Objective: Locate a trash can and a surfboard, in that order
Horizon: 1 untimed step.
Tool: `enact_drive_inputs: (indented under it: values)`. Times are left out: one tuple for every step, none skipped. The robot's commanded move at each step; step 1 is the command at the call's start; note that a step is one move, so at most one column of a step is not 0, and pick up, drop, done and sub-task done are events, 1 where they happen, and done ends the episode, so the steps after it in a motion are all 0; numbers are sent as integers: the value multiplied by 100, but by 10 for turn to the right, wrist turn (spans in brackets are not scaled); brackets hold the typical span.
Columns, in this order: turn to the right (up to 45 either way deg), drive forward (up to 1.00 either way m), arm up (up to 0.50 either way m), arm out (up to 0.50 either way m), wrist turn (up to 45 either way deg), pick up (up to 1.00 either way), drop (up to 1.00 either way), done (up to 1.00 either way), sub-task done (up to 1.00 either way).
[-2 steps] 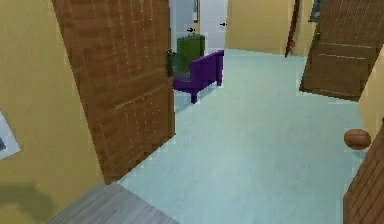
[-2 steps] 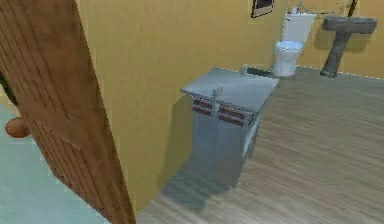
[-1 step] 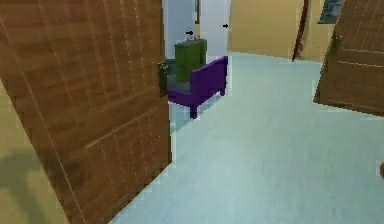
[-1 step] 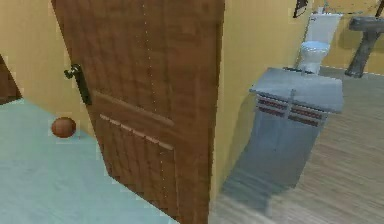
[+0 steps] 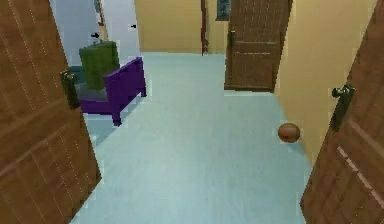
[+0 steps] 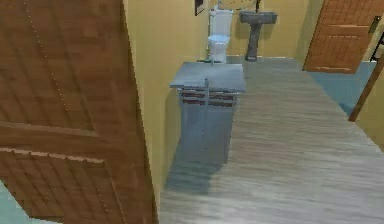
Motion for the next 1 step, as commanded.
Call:
enact_drive_inputs:
  values:
    - [0, 100, 0, 0, 0, 0, 0, 0, 0]
